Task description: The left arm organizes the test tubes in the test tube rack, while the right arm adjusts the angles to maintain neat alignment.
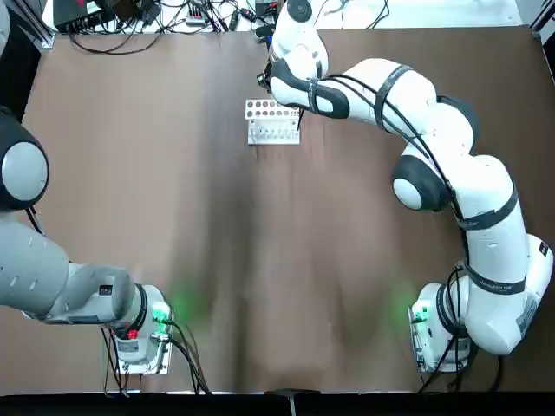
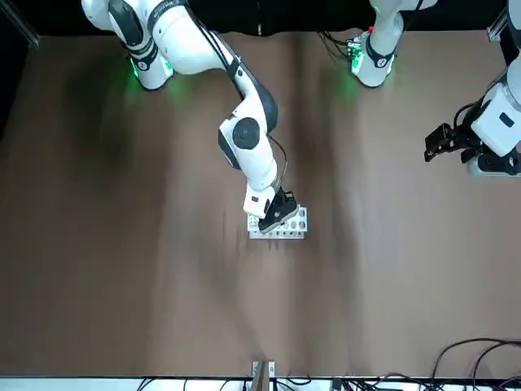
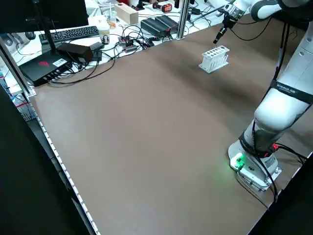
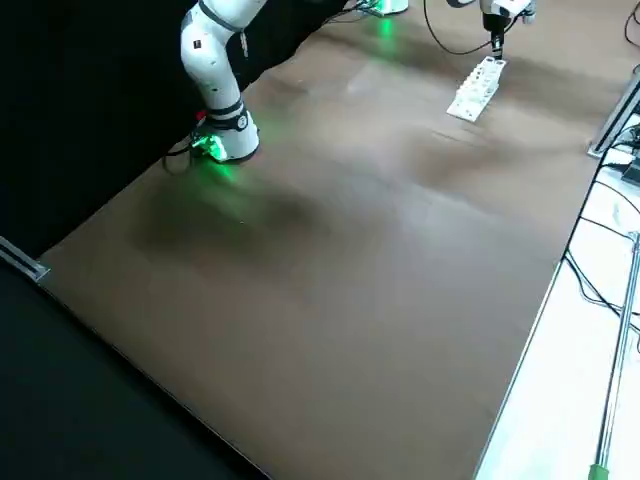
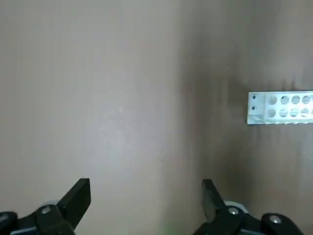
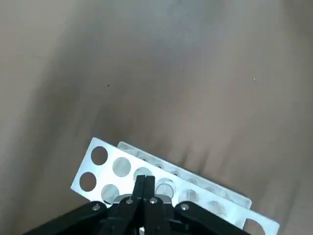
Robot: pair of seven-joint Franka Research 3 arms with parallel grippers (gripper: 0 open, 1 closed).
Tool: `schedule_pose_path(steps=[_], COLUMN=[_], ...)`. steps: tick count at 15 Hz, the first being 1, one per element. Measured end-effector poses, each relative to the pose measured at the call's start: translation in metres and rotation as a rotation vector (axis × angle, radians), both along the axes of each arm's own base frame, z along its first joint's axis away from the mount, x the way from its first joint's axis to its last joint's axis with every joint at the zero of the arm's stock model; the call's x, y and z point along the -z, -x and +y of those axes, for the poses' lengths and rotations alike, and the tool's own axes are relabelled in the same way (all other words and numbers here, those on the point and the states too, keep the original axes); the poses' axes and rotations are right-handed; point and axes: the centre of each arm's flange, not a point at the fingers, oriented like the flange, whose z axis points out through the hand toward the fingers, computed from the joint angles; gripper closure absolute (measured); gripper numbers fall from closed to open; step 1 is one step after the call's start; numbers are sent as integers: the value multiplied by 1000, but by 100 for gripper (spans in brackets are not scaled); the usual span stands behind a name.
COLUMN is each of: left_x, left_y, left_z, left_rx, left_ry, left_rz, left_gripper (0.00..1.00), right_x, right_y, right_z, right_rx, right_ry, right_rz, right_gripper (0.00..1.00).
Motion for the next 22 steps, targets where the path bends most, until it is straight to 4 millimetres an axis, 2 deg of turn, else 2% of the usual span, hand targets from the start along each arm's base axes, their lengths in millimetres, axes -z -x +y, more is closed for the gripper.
schedule_pose_path(steps=[8, 22], left_x=[8, 12], left_y=[-6, -9], left_z=[0, 3], left_rx=[0, -7], left_ry=[2, 2], left_rz=[-2, 2], left_gripper=[0, 0], right_x=[-13, -13], right_y=[-1, -2], right_z=[-5, -5], right_rx=[1, 1], right_ry=[13, 11], right_rz=[16, 13], right_gripper=[99, 99])
